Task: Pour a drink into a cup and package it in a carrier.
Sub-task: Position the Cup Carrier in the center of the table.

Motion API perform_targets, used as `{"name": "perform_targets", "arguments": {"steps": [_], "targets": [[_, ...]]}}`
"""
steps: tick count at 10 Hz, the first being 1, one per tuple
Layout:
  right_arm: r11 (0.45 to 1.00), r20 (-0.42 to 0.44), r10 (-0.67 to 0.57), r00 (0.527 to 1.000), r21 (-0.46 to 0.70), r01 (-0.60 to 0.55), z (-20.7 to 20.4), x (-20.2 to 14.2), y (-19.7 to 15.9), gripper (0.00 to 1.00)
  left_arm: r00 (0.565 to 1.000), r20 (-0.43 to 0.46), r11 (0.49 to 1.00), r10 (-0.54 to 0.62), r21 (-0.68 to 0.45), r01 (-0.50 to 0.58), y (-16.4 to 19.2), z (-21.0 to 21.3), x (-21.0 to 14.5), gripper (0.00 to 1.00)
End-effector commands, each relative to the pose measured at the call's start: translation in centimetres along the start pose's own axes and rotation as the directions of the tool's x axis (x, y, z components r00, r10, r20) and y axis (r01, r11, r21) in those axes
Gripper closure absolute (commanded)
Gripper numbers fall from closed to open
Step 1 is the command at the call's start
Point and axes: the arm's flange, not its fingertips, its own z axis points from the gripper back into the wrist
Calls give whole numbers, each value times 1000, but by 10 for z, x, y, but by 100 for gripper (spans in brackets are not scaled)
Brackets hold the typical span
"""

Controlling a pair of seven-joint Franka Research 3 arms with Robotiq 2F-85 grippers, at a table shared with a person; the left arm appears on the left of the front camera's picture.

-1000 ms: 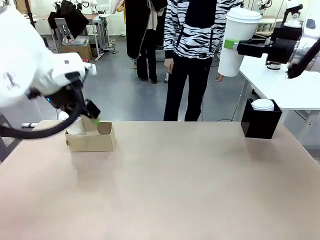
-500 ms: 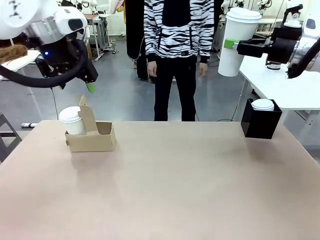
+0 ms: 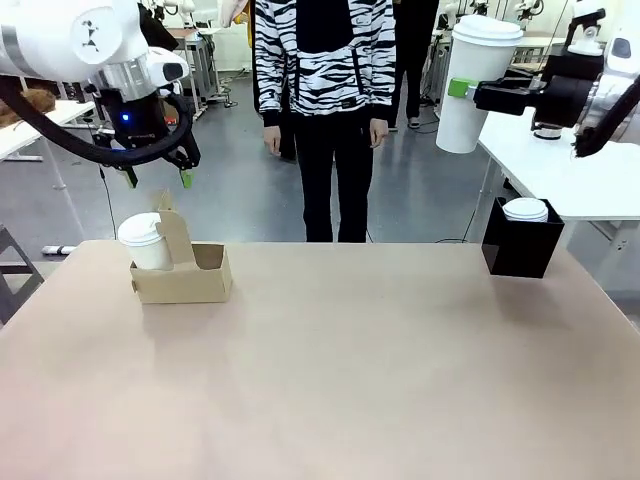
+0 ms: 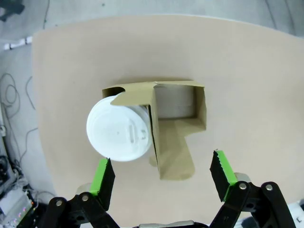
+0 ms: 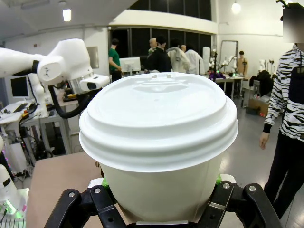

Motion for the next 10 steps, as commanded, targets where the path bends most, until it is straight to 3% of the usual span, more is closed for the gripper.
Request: {"name": "perform_targets", "arguments": {"steps": [1,5,6,8,9,10], "targets": [[1000,1,15,1000,-15,-15,-3,4,-1,20,999,-3,999,52,-15,-52,3,-8,9,0],[1000,1,15,1000,-15,-15,-3,4,-1,20,1000,-21,1000,19,-3,-19,4,-15,7,0],[1000,1,15,1000,-15,-15,-3,4,-1,20,999,-51,996,13,88,-9,2,-22,4,0],[1000,1,15,1000,-15,-15,-3,4,-1,20,997,-74,999,23,27,-21,2,-27,9,0],[1000,1,15,1000,-15,-15,-3,4,-1,20,997,-80,999,11,31,-9,3,-30,9,59],[1000,1,15,1000,-15,-15,-3,4,-1,20,996,-86,1000,3,14,-1,4,-31,9,59]]}}
